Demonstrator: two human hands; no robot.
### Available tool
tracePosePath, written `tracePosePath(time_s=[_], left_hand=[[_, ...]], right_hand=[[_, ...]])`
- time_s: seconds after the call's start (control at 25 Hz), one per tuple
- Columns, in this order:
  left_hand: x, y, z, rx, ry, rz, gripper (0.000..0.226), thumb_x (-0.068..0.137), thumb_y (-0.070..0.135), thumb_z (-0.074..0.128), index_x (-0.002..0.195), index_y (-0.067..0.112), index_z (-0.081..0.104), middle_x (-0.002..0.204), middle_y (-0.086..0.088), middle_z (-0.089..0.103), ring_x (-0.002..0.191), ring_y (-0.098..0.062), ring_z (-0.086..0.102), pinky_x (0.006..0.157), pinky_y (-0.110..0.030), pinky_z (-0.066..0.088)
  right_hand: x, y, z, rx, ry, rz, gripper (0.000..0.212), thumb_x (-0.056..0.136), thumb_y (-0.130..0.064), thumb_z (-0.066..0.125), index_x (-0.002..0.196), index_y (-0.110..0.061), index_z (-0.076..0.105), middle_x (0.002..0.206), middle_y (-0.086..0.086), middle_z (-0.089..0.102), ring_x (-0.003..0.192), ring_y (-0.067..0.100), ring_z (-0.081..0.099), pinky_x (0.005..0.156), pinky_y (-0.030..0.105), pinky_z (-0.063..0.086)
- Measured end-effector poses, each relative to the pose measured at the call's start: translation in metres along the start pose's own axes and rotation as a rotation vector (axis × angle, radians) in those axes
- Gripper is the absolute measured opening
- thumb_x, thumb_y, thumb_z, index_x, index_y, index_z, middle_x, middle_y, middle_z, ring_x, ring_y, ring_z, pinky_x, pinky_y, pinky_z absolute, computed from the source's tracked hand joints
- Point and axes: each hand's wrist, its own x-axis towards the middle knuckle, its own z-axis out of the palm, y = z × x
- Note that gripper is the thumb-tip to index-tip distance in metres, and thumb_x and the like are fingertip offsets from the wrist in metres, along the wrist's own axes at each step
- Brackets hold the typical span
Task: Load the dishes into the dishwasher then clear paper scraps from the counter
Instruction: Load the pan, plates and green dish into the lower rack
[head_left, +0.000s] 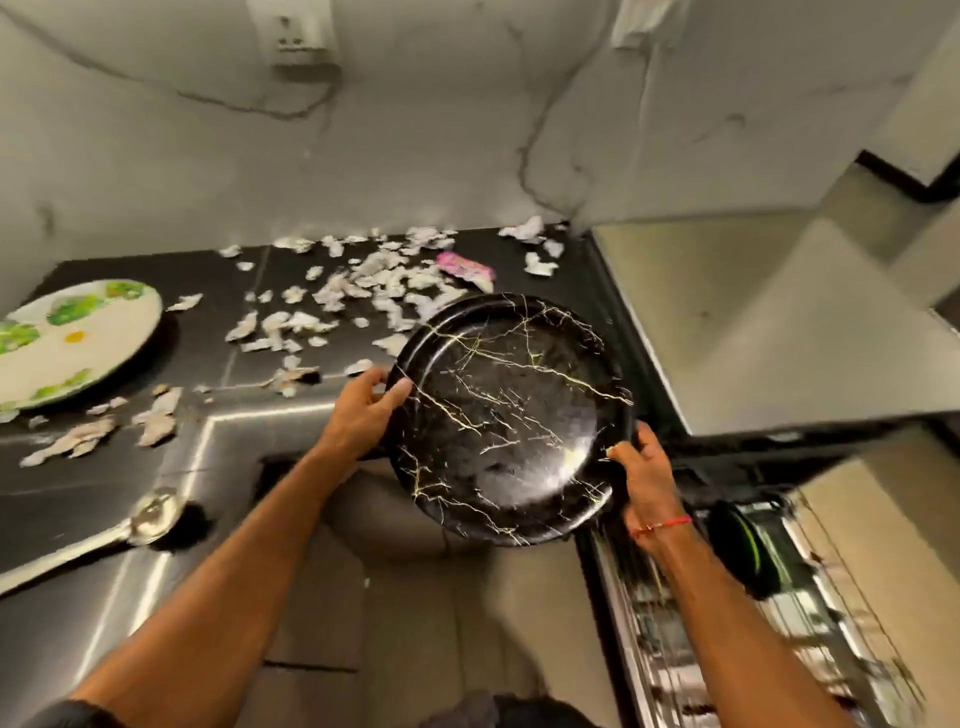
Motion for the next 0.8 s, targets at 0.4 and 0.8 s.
tracePosePath(time_s=[0.4, 0.8], left_hand=[[0.004, 0.025, 0.347, 0.38, -0.54, 0.174, 0.021, 0.092, -0.002, 0.065, 0.092, 0.017, 0.057, 0.069, 0.001, 0.073, 0.065, -0.018, 0.071, 0.056, -0.028, 0.058], [-0.024, 0.024, 0.595, 0.604, -0.738, 0.422, 0.015, 0.093, 0.011, 0.066, 0.094, 0.005, 0.052, 0.081, -0.001, 0.062, 0.07, -0.013, 0.054, 0.058, -0.015, 0.041]], right_hand=[[-0.05, 0.013, -0.338, -0.047, 0.47, 0.018, 0.046, 0.084, 0.017, 0.058, 0.122, -0.01, 0.06, 0.094, 0.005, 0.075, 0.086, 0.024, 0.072, 0.071, 0.033, 0.06], [-0.092, 0.041, -0.498, -0.245, 0.963, -0.009, 0.004, 0.089, -0.022, 0.068, 0.091, -0.022, 0.065, 0.084, -0.006, 0.067, 0.083, 0.014, 0.062, 0.083, 0.044, 0.053]])
